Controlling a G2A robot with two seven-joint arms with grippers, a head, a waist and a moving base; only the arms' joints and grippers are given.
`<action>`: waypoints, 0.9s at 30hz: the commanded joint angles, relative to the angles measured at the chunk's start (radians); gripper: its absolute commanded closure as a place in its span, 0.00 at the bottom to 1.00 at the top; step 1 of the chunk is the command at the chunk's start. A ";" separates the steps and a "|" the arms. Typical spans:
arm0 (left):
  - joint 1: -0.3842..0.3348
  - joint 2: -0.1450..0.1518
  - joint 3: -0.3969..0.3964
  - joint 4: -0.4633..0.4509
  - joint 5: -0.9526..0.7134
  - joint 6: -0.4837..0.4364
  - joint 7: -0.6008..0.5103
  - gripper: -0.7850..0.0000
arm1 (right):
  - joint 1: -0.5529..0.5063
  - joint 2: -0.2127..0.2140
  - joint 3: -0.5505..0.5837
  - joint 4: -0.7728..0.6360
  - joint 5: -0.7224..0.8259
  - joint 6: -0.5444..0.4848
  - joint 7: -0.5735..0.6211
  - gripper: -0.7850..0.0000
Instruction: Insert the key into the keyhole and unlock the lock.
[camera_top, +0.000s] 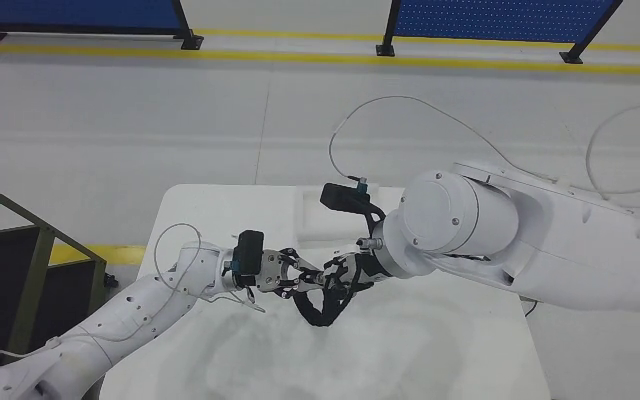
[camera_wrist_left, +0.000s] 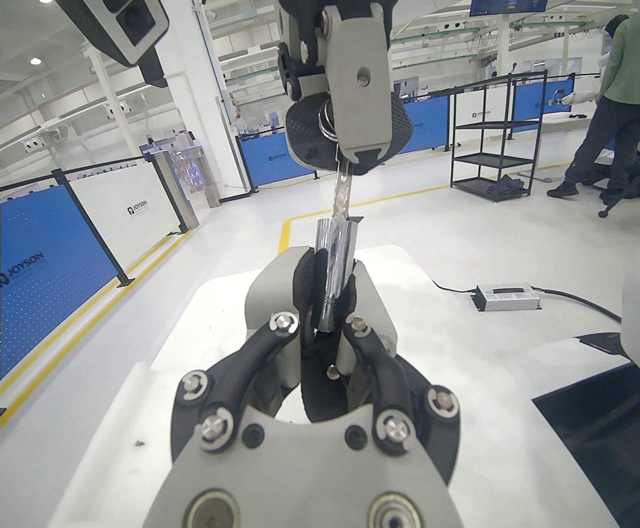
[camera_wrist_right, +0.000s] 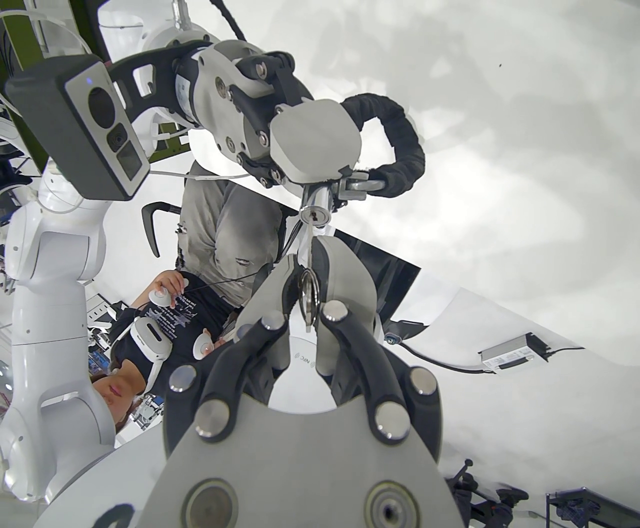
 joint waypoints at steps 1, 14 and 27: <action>-0.003 0.001 0.006 0.000 -0.002 0.002 0.002 1.00 | -0.003 0.000 0.000 0.001 -0.002 0.000 0.000 1.00; -0.027 0.002 0.033 0.016 0.003 0.015 0.015 1.00 | 0.010 0.004 0.000 -0.006 0.038 -0.025 0.025 1.00; -0.037 0.006 0.035 0.004 0.035 0.017 0.017 1.00 | 0.015 0.010 0.000 0.001 0.050 -0.094 0.094 1.00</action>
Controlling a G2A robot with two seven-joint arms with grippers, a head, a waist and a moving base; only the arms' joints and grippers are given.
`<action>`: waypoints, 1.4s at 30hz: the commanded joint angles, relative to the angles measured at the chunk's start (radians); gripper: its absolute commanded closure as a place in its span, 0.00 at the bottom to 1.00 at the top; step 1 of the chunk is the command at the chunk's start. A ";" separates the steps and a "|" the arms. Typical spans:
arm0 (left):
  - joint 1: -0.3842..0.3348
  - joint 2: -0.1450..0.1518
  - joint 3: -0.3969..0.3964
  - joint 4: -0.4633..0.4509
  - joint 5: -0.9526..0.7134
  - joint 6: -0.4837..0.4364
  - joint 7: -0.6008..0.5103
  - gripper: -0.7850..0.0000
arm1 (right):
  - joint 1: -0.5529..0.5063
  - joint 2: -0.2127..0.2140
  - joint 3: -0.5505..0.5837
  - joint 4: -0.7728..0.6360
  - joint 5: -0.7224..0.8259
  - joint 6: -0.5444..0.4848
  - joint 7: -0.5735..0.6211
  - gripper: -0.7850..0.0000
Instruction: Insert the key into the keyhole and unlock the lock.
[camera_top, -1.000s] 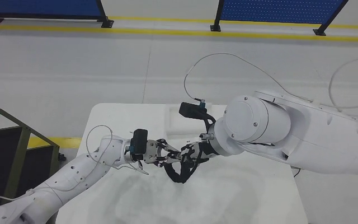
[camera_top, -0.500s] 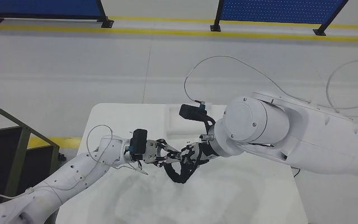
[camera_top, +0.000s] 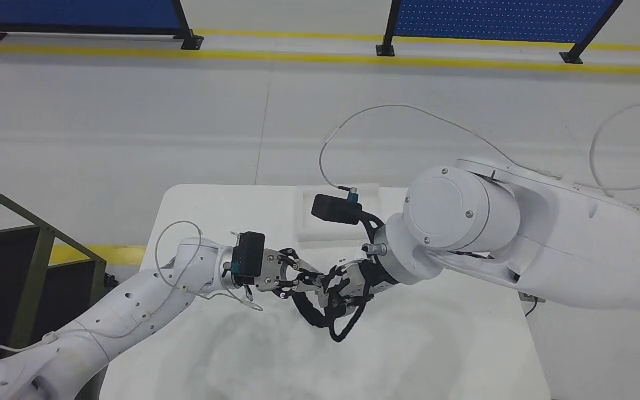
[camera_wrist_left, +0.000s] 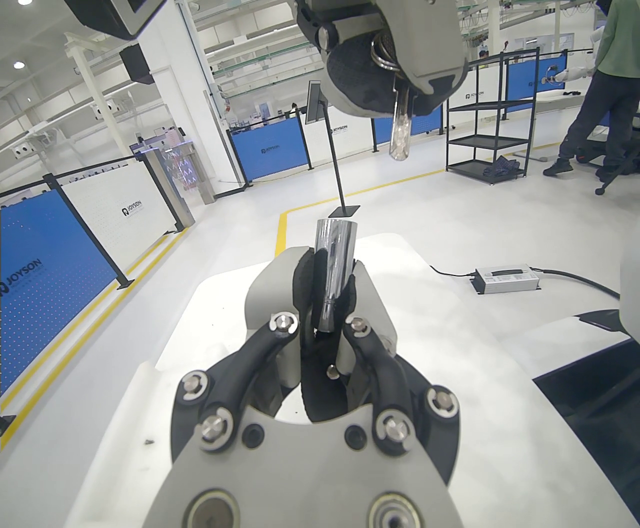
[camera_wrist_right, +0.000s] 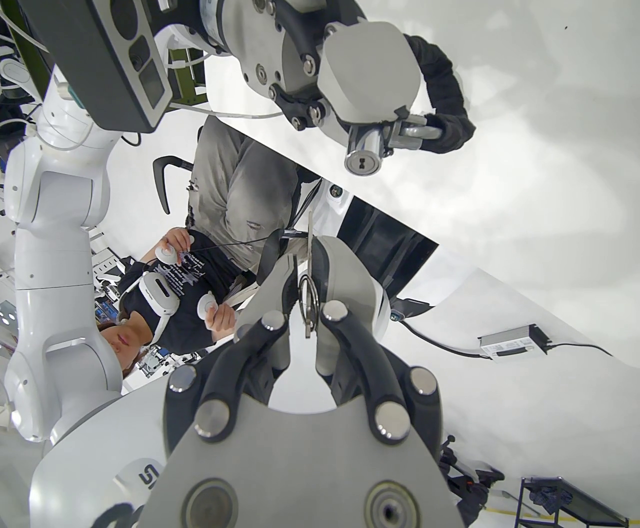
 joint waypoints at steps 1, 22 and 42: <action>0.000 0.000 0.000 0.000 0.000 0.000 0.000 1.00 | 0.000 0.000 0.000 0.000 0.000 0.000 0.000 1.00; -0.015 0.001 0.000 -0.055 -0.017 -0.051 -0.051 1.00 | 0.000 0.000 0.000 0.000 0.000 0.000 0.000 1.00; 0.043 0.033 -0.115 -0.084 0.068 -0.122 -0.123 1.00 | -0.033 0.022 0.000 0.008 -0.305 -0.193 0.193 1.00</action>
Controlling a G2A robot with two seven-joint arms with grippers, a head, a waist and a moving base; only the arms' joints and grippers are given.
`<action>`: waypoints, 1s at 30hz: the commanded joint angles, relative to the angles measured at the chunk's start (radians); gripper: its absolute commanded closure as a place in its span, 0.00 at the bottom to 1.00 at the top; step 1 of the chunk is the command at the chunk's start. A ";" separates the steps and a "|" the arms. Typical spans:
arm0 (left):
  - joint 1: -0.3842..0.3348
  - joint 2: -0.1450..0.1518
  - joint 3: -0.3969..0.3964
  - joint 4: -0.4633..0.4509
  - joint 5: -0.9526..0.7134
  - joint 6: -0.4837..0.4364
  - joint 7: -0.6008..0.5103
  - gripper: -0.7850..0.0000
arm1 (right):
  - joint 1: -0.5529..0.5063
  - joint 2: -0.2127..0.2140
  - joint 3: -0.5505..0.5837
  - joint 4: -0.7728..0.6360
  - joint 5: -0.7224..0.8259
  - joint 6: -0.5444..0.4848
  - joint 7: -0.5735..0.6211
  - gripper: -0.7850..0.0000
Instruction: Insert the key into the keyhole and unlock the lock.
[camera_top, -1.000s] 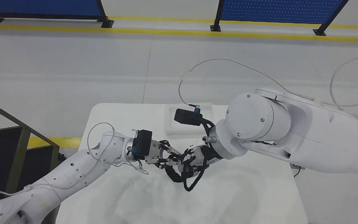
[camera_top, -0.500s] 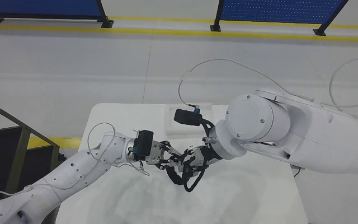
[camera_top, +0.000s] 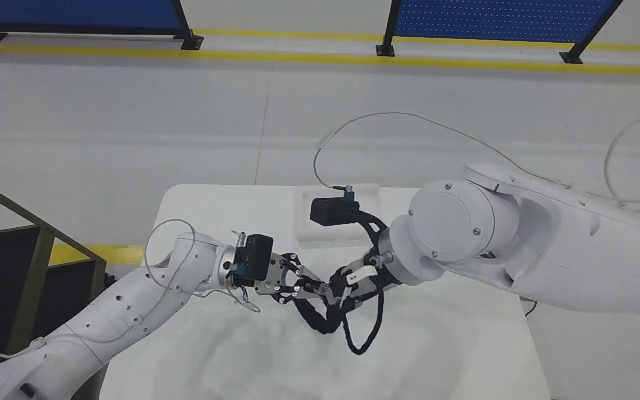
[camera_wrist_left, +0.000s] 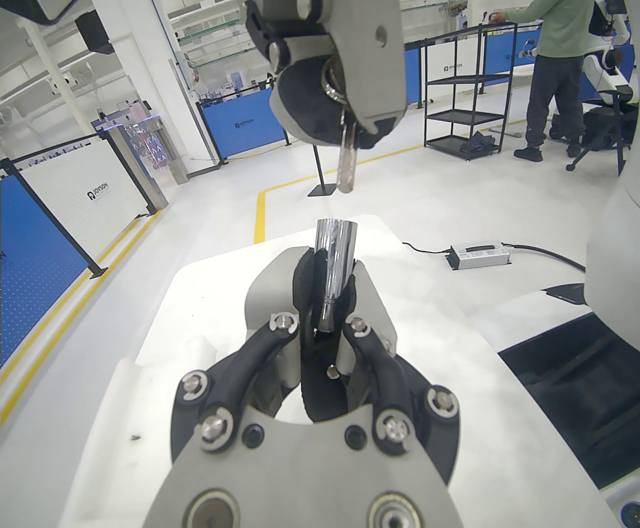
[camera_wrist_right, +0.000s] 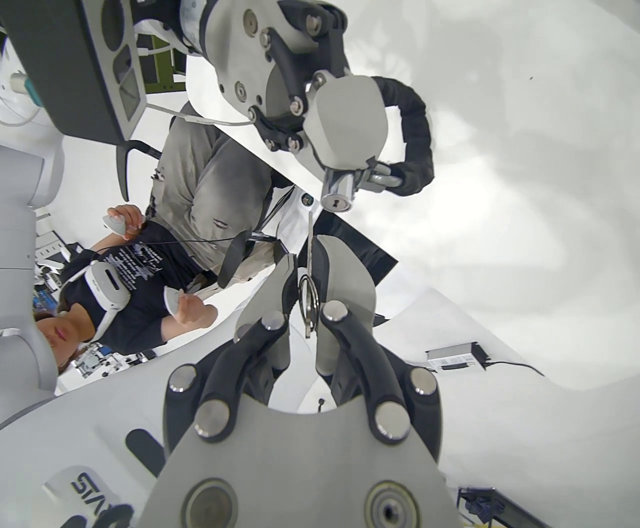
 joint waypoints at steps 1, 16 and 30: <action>0.007 0.002 -0.009 -0.001 0.005 -0.003 -0.004 1.00 | -0.011 0.002 0.000 0.020 -0.047 -0.041 0.042 1.00; 0.041 0.008 -0.066 -0.024 0.067 -0.008 -0.008 1.00 | -0.044 -0.012 0.000 0.073 -0.037 -0.111 0.112 1.00; 0.061 -0.003 -0.098 -0.030 0.093 -0.028 -0.028 1.00 | -0.035 -0.038 0.000 0.088 -0.093 -0.138 0.139 1.00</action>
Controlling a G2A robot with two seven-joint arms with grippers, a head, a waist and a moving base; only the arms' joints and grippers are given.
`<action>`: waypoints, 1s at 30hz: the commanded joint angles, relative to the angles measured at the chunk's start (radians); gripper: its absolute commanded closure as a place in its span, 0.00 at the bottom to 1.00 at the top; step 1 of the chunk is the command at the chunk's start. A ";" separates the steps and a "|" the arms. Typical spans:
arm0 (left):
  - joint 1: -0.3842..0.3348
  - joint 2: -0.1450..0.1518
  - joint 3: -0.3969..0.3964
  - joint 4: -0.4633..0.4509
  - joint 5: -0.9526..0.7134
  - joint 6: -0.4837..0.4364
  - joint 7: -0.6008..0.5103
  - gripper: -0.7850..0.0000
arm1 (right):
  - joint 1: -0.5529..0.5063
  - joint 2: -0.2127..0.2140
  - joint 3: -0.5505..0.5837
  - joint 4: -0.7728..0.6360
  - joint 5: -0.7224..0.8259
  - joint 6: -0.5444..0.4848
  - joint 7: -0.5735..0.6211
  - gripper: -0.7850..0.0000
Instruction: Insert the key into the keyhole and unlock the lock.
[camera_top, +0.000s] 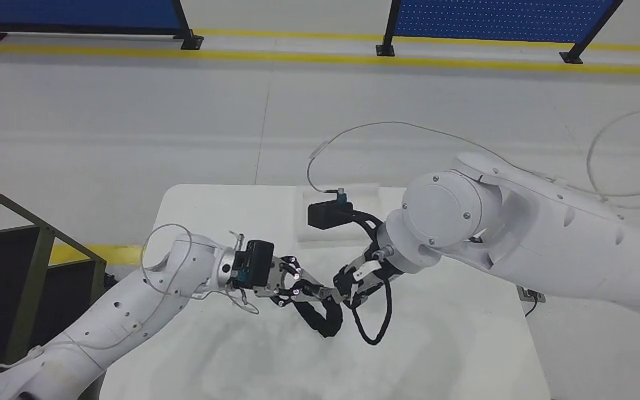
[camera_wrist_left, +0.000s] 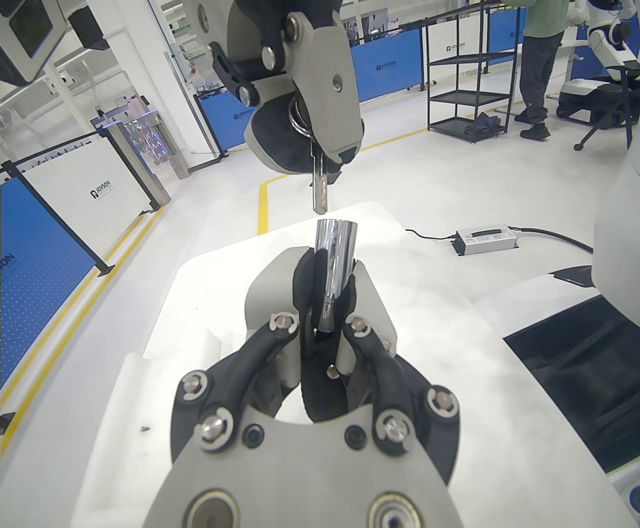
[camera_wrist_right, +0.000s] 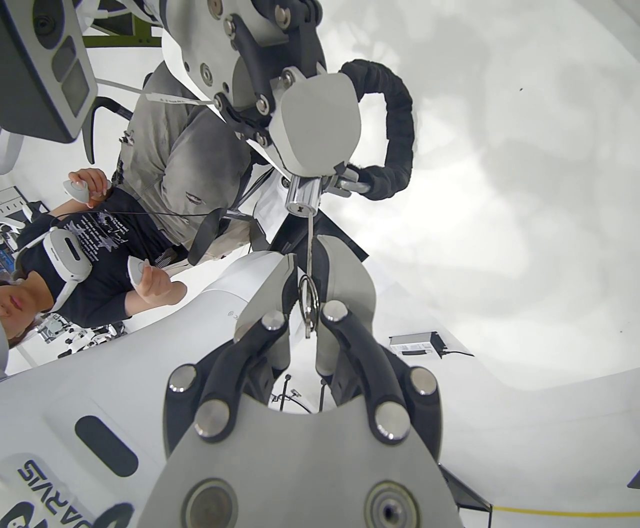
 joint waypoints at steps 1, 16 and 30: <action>0.002 -0.001 -0.004 -0.001 0.001 -0.002 -0.002 1.00 | -0.002 -0.003 0.000 0.003 -0.005 -0.003 0.003 1.00; 0.017 -0.008 -0.030 0.002 0.010 -0.011 -0.010 1.00 | -0.005 -0.018 0.000 0.013 -0.019 -0.018 0.018 1.00; 0.028 -0.012 -0.050 0.001 0.019 -0.013 -0.013 1.00 | -0.007 -0.030 0.000 0.025 -0.042 -0.035 0.035 1.00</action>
